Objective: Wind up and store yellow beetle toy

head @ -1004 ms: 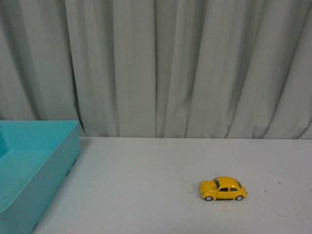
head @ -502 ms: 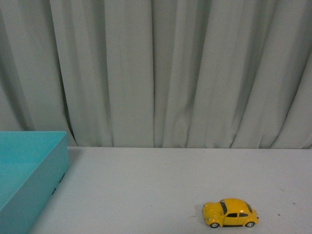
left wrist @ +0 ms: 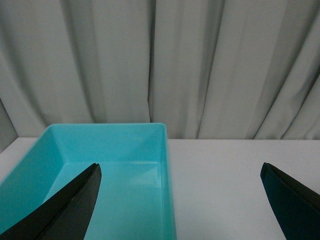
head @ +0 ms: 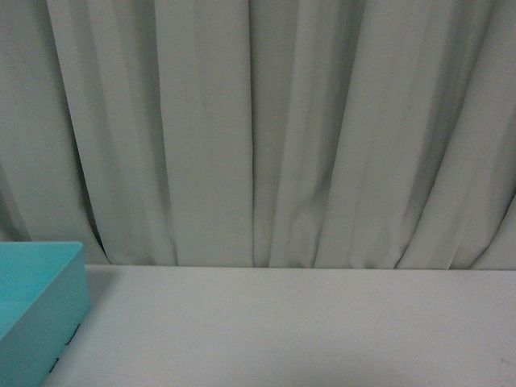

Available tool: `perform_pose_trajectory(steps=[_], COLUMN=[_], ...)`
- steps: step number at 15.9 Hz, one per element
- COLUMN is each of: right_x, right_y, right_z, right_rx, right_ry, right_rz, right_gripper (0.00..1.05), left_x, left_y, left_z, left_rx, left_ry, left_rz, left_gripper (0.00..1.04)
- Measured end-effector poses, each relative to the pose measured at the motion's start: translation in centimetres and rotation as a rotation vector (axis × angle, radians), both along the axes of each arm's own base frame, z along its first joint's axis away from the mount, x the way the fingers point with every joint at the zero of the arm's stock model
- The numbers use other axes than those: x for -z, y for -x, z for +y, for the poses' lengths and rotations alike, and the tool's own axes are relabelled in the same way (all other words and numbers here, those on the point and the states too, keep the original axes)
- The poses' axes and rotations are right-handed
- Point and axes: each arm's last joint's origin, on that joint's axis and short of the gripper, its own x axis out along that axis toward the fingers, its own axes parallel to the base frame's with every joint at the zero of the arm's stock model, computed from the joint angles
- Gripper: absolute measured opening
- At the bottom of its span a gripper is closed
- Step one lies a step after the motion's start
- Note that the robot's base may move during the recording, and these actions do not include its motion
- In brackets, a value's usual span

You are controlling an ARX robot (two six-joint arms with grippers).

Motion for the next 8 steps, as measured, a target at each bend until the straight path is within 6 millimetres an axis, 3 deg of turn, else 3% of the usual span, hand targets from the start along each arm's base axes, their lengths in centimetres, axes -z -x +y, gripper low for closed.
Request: perform_pose_trajectory(steps=[8], right_x=[-0.04], right_y=[0.00], right_z=[0.00], right_rx=[0.000], right_ry=[0.000], right_rz=[-0.004], right_gripper=[0.98], left_x=[-0.05], left_y=[0.00], left_z=[0.00], left_rx=[0.000], left_ry=[0.000], left_rz=[-0.005], left_gripper=[0.98])
